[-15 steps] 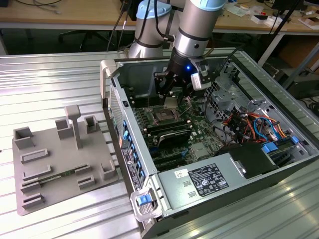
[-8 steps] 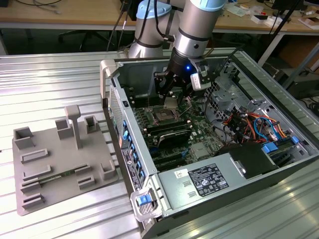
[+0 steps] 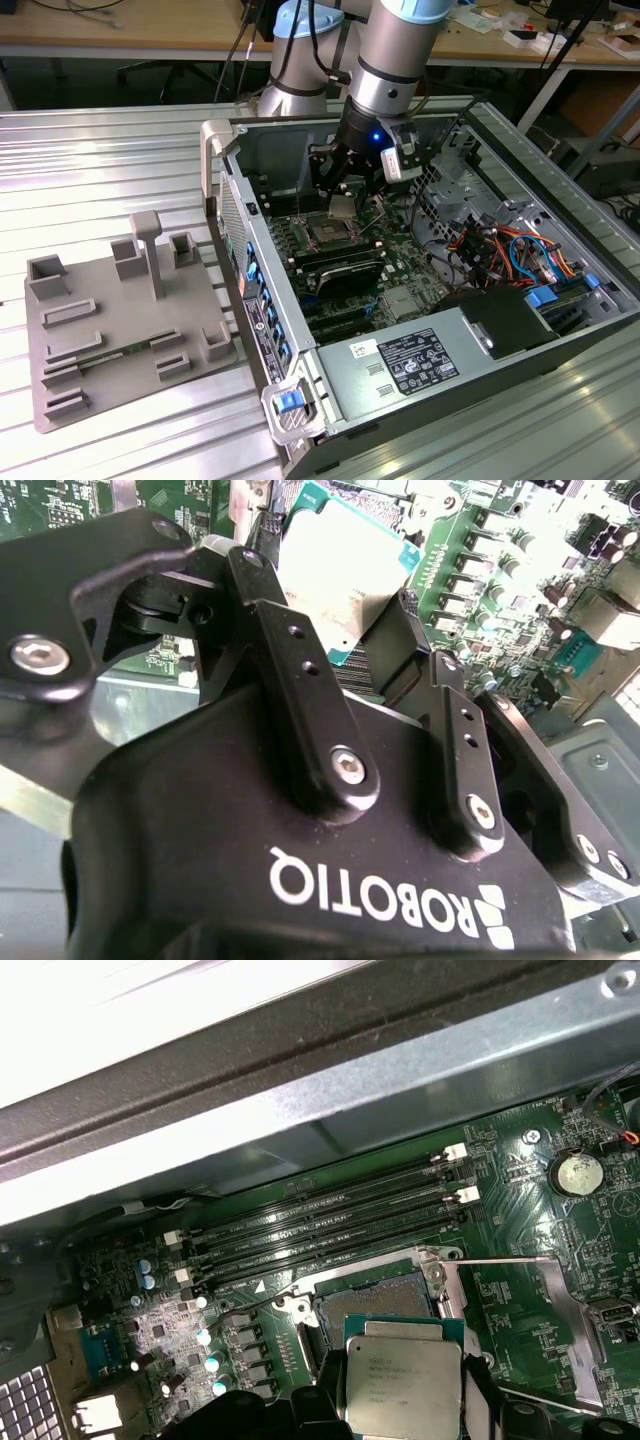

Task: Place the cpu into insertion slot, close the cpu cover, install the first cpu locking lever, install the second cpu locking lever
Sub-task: 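Place the cpu into insertion slot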

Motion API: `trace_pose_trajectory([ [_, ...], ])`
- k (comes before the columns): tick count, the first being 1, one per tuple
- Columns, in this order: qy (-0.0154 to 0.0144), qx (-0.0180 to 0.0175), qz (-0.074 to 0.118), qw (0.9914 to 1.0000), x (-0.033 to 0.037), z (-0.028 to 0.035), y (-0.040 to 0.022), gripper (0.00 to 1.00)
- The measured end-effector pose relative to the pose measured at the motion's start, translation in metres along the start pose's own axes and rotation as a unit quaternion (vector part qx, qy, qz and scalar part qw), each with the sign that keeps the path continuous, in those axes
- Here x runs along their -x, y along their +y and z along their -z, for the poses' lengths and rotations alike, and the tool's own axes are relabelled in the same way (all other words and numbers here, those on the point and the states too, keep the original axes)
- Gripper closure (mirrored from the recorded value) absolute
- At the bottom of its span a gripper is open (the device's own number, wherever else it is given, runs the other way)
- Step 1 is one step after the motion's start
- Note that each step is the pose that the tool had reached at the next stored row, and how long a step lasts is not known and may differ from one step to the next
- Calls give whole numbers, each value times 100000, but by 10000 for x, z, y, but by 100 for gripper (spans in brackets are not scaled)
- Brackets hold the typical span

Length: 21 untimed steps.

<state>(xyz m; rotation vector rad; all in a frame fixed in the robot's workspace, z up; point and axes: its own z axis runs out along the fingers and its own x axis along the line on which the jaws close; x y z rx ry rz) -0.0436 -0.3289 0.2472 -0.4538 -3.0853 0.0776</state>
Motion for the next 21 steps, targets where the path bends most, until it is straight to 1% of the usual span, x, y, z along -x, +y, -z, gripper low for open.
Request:
trace_pose_trajectory([
  [13, 55, 13, -1051, 99994, 0, -8, 0, 45],
  [15, 78, 19, -1523, 99988, 0, -12, 1, 45],
  [21, 107, 23, -2076, 99978, 0, -16, 1, 45],
])
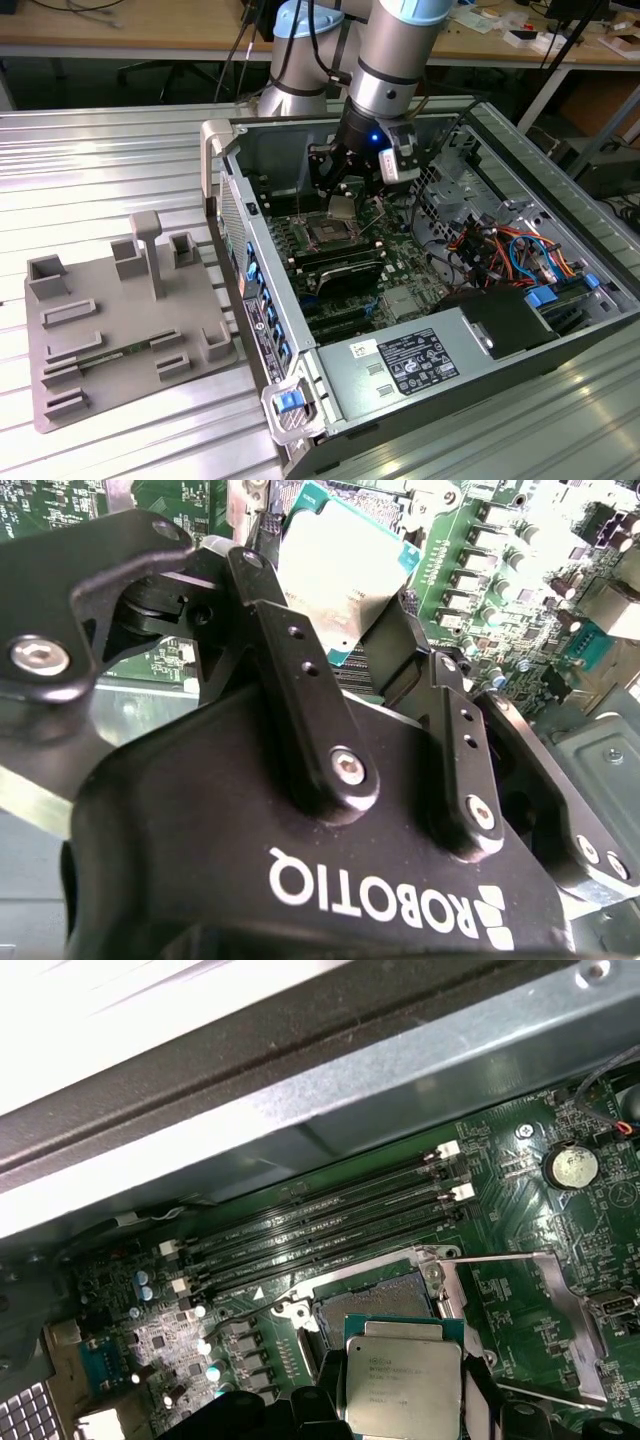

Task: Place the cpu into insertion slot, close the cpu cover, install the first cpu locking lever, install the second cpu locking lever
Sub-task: 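Place the cpu into insertion slot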

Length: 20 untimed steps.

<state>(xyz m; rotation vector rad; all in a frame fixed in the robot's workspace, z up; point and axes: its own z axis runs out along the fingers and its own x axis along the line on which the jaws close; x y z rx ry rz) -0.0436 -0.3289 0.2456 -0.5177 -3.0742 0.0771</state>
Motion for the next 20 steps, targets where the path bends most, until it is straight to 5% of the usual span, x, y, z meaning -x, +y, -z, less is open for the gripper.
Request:
trace_pose_trajectory([
  [20, 96, 29, -1796, 99984, 0, -15, 1, 45],
])
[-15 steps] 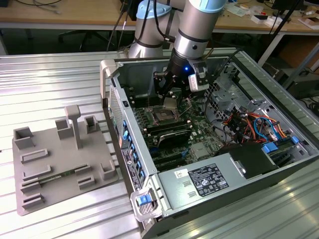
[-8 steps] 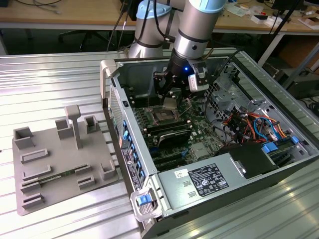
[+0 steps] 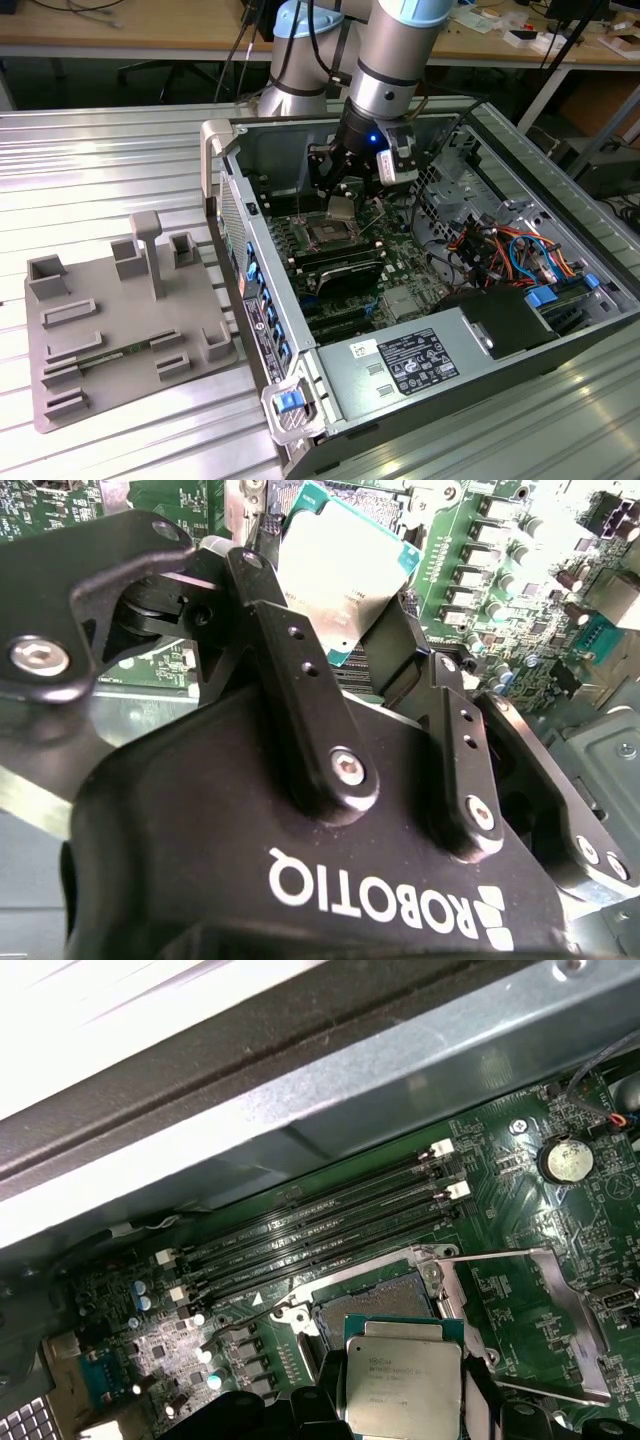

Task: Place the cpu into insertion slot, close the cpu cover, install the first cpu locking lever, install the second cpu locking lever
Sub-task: 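Place the cpu into insertion slot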

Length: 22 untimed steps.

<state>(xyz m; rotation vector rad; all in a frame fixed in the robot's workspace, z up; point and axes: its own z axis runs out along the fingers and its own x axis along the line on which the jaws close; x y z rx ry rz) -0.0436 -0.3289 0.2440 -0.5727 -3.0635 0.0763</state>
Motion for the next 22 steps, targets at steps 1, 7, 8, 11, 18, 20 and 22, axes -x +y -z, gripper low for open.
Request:
trace_pose_trajectory([
  [1, 2, -3, -53, 100000, 0, 0, 0, 45],
  [7, 23, 5, -492, 99999, 0, -4, 0, 45],
  [8, 28, 5, -534, 99999, 0, -5, 0, 45],
  [11, 37, 9, -705, 99998, 0, -7, 0, 45],
  [18, 60, 14, -1155, 99993, 0, -11, 0, 45],
  [20, 64, 18, -1271, 99992, 0, -12, 1, 45],
  [22, 72, 16, -1390, 99990, 0, -12, 1, 45],
])
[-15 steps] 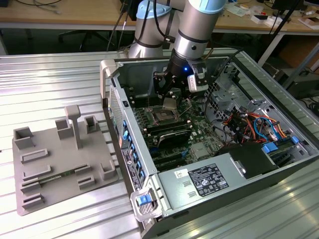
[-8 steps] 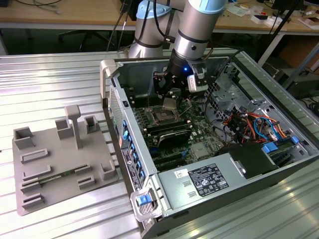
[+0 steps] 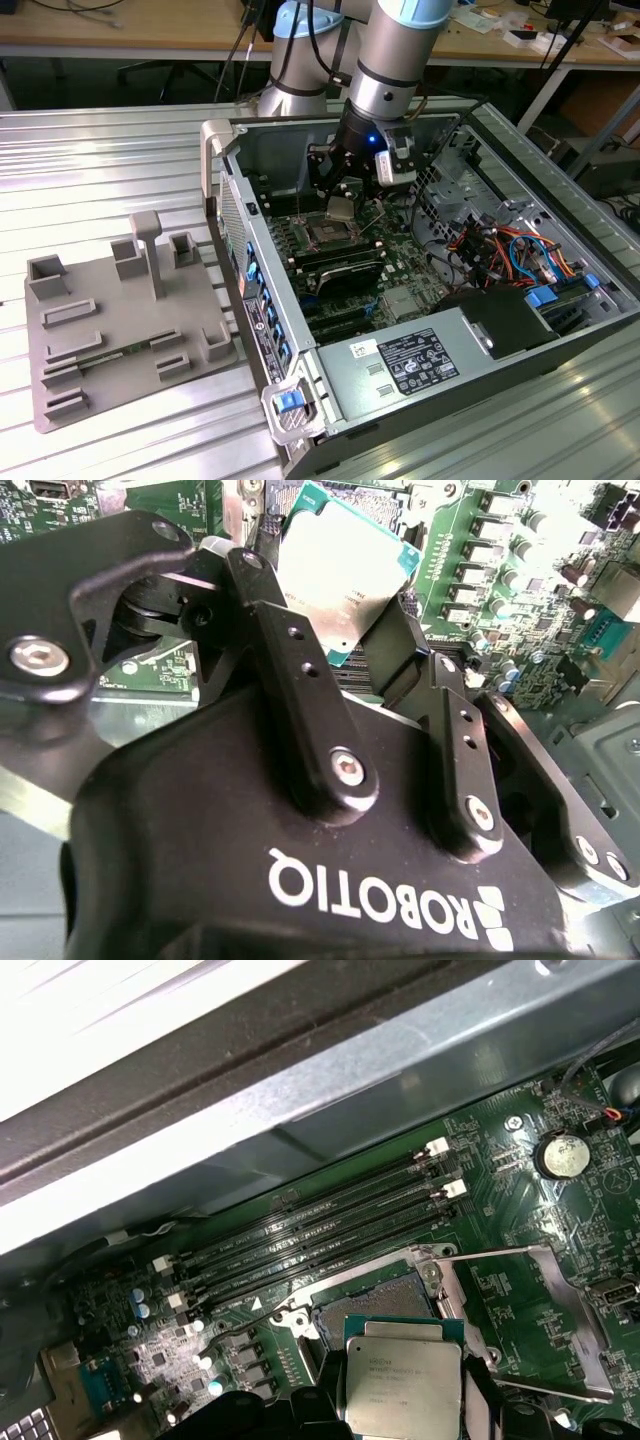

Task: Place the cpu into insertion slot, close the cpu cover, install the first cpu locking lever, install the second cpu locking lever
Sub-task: 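Place the cpu into insertion slot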

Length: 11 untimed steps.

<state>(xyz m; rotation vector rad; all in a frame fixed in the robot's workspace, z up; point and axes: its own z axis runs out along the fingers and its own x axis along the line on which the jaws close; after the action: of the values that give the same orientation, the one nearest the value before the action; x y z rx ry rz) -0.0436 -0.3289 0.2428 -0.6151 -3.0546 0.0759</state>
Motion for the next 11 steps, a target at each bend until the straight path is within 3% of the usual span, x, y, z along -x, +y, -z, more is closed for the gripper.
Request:
trace_pose_trajectory([
  [11, 35, 11, -634, 99998, 0, -5, 0, 45],
])
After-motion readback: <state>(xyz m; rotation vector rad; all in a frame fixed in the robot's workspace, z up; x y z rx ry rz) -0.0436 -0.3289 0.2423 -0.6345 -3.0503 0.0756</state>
